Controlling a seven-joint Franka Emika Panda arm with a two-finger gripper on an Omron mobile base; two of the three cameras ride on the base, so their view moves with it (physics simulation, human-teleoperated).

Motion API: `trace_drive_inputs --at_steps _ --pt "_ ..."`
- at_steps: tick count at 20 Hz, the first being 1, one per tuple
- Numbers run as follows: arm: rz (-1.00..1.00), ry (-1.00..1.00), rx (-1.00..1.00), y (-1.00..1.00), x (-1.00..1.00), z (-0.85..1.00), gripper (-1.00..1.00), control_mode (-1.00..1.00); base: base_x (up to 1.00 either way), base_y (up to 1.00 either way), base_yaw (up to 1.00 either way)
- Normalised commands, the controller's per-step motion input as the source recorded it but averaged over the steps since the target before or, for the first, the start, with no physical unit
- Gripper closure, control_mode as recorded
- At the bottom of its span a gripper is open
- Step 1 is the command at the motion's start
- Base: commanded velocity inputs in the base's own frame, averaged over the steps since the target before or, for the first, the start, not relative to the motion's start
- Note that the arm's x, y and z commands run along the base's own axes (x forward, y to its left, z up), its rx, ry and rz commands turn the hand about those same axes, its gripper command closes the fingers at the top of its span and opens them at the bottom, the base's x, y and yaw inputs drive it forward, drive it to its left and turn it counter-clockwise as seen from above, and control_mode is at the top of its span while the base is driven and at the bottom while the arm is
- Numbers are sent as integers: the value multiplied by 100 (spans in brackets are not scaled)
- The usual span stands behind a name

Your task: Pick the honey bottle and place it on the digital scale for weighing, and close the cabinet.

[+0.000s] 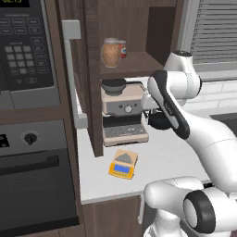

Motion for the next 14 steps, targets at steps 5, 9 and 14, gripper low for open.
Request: trace_drive_inputs --at_steps 5,9,14 --pt "3 -4 0 5 -40 0 -100 -100 0 0 0" --pt "6 -19 0 7 -65 2 -100 -100 0 0 0" --pt "8 -35 0 2 -43 18 -100 -100 0 0 0"
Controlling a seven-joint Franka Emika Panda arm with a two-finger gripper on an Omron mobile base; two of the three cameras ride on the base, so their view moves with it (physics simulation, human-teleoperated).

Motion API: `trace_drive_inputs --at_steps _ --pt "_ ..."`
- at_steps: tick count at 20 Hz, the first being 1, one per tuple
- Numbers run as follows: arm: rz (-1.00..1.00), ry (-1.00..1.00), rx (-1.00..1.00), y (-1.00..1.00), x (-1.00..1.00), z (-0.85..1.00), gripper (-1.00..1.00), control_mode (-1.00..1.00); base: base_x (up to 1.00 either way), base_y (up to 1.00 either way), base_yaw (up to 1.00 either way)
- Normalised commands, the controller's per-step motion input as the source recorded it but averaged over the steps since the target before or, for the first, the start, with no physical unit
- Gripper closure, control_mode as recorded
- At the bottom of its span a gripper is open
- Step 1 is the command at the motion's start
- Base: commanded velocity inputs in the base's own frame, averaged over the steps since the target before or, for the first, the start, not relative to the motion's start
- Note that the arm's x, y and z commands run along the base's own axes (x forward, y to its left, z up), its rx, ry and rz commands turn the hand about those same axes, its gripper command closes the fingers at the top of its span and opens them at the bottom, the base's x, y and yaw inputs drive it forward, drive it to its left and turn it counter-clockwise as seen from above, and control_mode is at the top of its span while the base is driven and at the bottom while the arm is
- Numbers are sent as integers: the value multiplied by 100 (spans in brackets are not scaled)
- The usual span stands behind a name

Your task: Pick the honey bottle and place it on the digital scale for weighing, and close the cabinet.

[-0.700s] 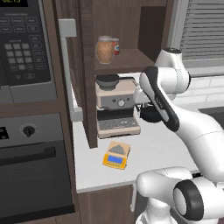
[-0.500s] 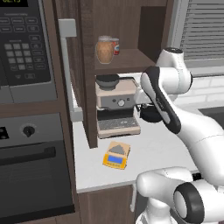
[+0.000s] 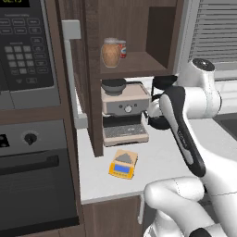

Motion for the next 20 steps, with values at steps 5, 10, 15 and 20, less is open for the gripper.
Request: trace_drive_inputs --at_steps 5,10,15,20 --pt "19 -25 0 13 -9 74 -100 -100 0 0 0" --pt "21 -15 0 8 -6 85 -100 -100 0 0 0" --pt "19 -25 0 3 0 95 -100 -100 0 0 0" --pt "18 -26 8 28 0 73 -100 -100 0 0 0"
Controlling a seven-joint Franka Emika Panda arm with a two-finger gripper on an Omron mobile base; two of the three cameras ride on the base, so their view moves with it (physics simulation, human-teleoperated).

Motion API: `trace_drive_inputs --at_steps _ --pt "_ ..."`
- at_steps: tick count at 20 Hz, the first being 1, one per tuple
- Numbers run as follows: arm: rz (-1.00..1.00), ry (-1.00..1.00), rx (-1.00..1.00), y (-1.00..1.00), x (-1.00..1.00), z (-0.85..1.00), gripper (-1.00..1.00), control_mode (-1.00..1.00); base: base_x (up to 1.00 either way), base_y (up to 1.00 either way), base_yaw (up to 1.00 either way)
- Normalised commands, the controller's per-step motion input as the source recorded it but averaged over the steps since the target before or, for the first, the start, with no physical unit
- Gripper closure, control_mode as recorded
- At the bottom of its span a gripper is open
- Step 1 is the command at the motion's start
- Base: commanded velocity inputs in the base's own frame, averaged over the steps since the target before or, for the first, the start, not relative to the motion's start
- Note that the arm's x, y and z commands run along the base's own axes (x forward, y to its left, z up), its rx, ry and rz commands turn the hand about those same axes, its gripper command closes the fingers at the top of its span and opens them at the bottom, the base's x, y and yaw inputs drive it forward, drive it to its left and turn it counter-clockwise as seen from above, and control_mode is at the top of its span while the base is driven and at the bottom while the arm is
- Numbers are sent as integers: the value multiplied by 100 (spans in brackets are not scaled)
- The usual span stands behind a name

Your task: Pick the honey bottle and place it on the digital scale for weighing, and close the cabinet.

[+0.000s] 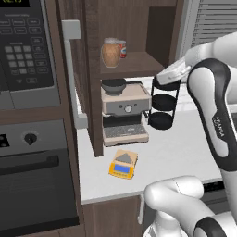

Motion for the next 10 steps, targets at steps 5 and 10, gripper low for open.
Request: trace_drive_inputs --at_steps 5,10 --pt "19 -11 26 24 21 15 -100 -100 0 0 0" --pt "6 -12 7 24 37 0 -100 -100 0 0 0"
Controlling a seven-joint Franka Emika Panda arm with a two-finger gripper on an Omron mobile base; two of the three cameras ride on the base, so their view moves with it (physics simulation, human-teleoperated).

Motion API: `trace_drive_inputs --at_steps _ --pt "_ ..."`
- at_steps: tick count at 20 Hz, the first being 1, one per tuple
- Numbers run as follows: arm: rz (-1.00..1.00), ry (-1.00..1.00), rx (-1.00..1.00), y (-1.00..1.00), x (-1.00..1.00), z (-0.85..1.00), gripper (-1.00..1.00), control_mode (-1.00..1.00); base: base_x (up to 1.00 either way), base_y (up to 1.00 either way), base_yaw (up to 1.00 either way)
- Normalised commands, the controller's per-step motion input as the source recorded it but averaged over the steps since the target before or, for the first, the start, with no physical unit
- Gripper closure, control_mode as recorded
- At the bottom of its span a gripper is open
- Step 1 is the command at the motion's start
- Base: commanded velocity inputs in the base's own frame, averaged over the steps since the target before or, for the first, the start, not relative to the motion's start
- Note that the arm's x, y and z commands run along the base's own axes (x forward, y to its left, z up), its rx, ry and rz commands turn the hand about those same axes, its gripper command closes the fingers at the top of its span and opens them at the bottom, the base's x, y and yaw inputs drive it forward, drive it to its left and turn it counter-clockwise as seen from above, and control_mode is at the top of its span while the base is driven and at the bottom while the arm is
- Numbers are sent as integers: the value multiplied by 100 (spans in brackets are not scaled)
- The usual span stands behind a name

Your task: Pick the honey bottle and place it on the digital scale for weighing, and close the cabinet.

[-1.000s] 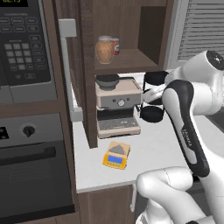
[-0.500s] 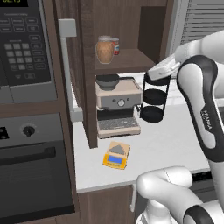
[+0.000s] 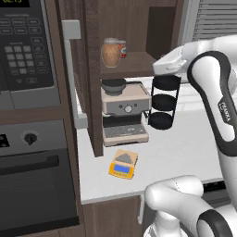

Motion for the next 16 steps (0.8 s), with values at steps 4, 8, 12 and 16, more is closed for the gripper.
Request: trace_drive_inputs --at_steps 4,8,12,16 --pt "0 -24 -5 51 23 6 -100 -100 0 0 0" --pt "0 -12 -1 21 16 11 -100 -100 0 0 0" --pt "-1 -5 0 17 51 9 -100 -100 0 0 0" --pt "-7 0 0 0 27 23 -100 -100 0 0 0"
